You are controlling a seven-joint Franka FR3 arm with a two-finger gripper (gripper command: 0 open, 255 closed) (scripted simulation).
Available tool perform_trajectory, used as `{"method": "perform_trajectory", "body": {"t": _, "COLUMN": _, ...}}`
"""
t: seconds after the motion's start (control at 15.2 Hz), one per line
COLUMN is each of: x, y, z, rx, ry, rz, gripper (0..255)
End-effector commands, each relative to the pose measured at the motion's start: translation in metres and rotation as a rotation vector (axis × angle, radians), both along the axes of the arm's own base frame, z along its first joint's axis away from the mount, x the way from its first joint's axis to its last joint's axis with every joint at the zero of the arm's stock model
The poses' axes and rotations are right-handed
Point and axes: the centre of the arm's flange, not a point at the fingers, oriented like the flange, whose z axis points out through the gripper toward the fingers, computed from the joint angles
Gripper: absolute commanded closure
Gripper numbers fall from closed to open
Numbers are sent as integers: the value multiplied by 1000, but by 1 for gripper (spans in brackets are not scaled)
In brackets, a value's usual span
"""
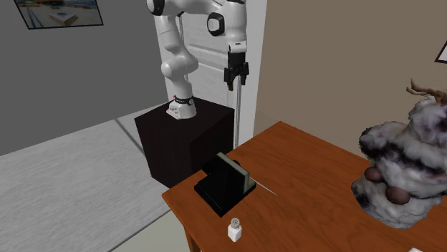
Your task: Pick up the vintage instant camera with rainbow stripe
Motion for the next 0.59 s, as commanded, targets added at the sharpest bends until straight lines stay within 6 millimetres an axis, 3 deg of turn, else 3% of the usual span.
{"method": "perform_trajectory", "body": {"t": 0.0, "x": 15, "y": -15, "z": -20, "rx": 2, "ry": 5, "rz": -9, "gripper": 0}}
{"method": "perform_trajectory", "body": {"t": 0.53, "x": 68, "y": -77, "z": -91, "rx": 11, "ry": 29, "rz": -47, "gripper": 0}}
